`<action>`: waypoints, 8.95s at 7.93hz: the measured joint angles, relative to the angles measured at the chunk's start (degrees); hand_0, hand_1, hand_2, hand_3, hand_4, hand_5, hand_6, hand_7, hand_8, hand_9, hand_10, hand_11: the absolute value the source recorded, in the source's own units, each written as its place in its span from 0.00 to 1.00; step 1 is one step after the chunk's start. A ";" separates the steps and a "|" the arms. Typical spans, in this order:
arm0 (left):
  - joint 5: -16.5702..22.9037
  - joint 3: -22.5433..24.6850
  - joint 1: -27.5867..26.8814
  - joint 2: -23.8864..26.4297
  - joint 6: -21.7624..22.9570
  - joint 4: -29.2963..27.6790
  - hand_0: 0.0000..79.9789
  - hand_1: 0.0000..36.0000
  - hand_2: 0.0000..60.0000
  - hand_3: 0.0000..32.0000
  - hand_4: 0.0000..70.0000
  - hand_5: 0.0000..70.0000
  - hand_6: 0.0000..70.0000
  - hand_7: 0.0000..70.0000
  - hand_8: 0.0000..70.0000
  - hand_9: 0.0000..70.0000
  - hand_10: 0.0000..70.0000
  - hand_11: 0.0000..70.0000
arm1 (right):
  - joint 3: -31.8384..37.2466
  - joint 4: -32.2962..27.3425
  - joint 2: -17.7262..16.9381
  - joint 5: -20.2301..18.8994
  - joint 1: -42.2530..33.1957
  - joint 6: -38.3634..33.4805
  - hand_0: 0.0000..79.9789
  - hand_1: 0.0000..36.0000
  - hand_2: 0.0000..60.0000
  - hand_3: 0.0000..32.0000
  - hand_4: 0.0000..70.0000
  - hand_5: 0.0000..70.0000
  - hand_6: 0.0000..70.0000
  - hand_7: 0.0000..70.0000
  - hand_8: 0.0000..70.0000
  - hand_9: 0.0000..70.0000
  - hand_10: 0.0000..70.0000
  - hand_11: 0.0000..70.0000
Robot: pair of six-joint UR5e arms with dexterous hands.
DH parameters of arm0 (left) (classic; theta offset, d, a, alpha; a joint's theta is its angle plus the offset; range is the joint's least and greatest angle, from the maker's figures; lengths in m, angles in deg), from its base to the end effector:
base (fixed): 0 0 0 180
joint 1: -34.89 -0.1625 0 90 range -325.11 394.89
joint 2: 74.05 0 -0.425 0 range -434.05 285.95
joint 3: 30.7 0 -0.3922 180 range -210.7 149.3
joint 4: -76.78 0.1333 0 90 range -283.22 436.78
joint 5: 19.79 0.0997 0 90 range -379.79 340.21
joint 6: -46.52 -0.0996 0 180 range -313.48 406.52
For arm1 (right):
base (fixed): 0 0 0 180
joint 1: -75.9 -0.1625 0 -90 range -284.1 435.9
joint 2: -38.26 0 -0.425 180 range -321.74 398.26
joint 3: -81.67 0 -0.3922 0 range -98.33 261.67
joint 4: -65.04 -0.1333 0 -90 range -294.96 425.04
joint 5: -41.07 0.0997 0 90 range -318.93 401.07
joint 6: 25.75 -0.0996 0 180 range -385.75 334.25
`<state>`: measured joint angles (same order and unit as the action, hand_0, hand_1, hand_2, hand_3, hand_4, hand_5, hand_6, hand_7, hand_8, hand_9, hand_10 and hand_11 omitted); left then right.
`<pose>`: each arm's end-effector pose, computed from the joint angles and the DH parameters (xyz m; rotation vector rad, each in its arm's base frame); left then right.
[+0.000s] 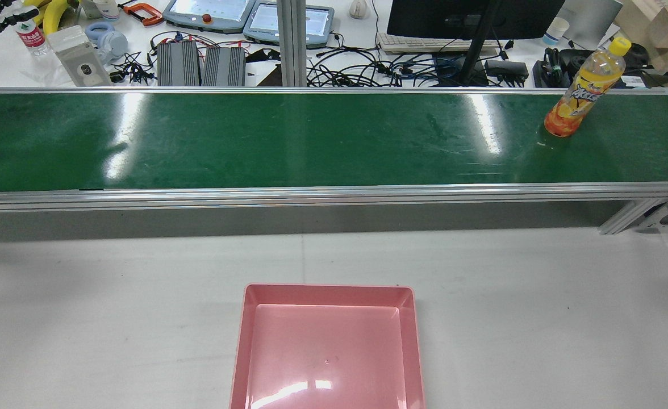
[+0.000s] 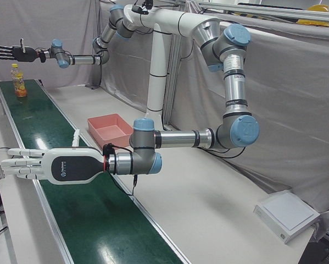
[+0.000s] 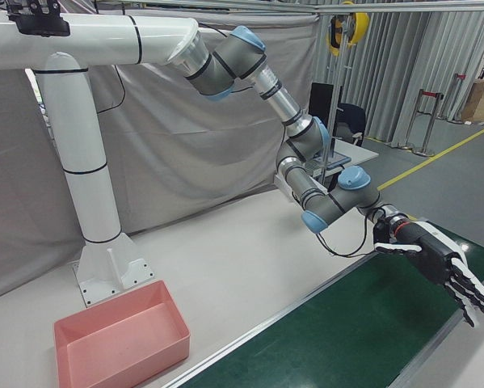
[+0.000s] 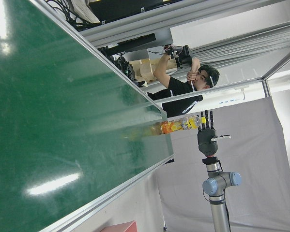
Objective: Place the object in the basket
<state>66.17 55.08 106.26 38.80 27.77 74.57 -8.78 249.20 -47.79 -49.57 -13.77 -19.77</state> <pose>0.0795 -0.6750 0.4867 0.0598 2.3583 -1.5666 0.1292 -0.5211 0.6557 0.0948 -2.1653 2.1544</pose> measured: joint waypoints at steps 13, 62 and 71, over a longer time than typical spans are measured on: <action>-0.03 0.00 -0.04 0.17 0.03 0.01 0.60 0.11 0.00 0.00 0.20 0.11 0.00 0.00 0.05 0.10 0.12 0.18 | 0.01 0.00 0.00 -0.01 0.02 0.00 0.00 0.00 0.00 0.00 0.00 0.00 0.00 0.00 0.00 0.00 0.00 0.00; -0.53 -3.64 -12.86 9.89 -0.52 2.87 0.60 0.16 0.00 0.00 0.16 0.04 0.00 0.00 0.03 0.08 0.12 0.20 | 0.00 -0.03 0.00 0.02 0.00 0.00 0.00 0.00 0.00 0.00 0.00 0.00 0.00 0.00 0.00 0.00 0.00 0.00; -0.44 -3.60 -13.40 10.77 -1.03 1.38 0.63 0.24 0.00 0.00 0.16 0.05 0.00 0.00 0.05 0.10 0.11 0.19 | 0.00 -0.03 0.00 0.00 -0.02 0.00 0.00 0.00 0.00 0.00 0.00 0.00 0.00 0.00 0.00 0.00 0.00 0.00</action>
<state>65.73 51.48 92.86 49.57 26.74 75.95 -8.77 249.17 -47.79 -49.57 -13.79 -19.77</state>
